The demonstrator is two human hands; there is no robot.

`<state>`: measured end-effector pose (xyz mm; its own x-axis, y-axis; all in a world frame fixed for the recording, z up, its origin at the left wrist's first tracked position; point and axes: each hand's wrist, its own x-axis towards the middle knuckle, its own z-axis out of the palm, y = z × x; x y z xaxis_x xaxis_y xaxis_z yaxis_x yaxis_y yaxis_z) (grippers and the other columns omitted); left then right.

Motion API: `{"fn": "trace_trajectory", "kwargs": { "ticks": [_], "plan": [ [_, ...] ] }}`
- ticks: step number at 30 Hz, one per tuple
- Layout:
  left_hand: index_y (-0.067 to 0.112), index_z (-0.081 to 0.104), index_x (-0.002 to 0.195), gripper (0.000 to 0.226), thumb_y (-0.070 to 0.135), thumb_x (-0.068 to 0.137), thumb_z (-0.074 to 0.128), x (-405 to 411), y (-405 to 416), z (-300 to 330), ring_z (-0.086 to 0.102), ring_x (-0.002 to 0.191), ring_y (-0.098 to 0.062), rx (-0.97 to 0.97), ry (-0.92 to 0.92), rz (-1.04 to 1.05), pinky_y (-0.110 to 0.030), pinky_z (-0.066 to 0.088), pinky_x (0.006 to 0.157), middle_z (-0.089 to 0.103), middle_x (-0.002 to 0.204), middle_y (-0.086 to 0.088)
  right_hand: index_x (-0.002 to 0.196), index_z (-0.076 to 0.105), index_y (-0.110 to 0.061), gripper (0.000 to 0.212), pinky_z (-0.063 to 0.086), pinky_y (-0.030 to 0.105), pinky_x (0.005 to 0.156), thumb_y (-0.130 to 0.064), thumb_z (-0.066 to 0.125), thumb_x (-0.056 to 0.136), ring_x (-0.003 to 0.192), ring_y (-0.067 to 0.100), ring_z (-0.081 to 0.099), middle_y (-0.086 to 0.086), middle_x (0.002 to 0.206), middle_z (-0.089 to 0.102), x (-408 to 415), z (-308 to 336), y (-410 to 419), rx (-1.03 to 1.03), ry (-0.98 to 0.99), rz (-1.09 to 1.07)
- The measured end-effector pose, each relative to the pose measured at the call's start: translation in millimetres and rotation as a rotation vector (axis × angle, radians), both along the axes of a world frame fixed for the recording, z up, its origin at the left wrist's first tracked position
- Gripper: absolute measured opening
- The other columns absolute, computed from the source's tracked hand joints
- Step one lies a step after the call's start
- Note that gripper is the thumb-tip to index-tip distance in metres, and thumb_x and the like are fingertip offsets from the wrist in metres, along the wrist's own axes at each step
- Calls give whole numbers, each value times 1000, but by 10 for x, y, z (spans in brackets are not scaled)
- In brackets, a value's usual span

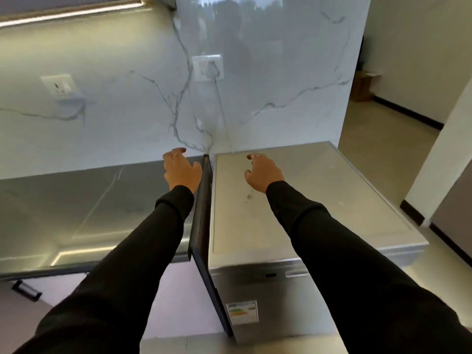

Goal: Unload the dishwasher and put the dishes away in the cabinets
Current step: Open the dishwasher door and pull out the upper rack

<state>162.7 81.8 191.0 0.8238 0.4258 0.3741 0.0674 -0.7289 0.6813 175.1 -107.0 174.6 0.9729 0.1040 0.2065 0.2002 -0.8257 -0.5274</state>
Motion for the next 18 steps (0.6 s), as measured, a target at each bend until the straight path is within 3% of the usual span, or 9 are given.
{"fn": "trace_trajectory", "kwargs": {
  "ticks": [6,10,13,18],
  "plan": [
    [7,16,150,74,20,88,55,755,23,452,28,135,-33,474,41,-33,-46,27,107,19,152,-14,152,9,-13,74,39,43,99,-20,50,91,132,31,37,12,146,35,832,382,79,-197,-231,-27],
    [5,-3,151,84,22,90,51,1345,27,665,2,148,-29,761,122,-46,-49,14,116,-7,160,-12,152,-3,-11,82,23,45,116,-18,51,90,148,30,3,12,161,0,1519,653,112,-299,-298,-5],
    [5,-10,150,89,26,91,52,1800,54,761,-12,147,-30,874,215,-51,-51,3,117,-19,159,-12,152,-8,-11,88,13,49,118,-18,54,89,148,30,-8,12,160,-11,2025,834,129,-377,-310,28],
    [4,-13,150,93,32,91,53,2470,70,806,-15,147,-30,948,328,-38,-55,1,116,-22,158,-12,152,-10,-13,88,8,50,118,-16,52,89,147,30,-11,11,159,-15,2693,955,135,-427,-301,56]
  ]
}}
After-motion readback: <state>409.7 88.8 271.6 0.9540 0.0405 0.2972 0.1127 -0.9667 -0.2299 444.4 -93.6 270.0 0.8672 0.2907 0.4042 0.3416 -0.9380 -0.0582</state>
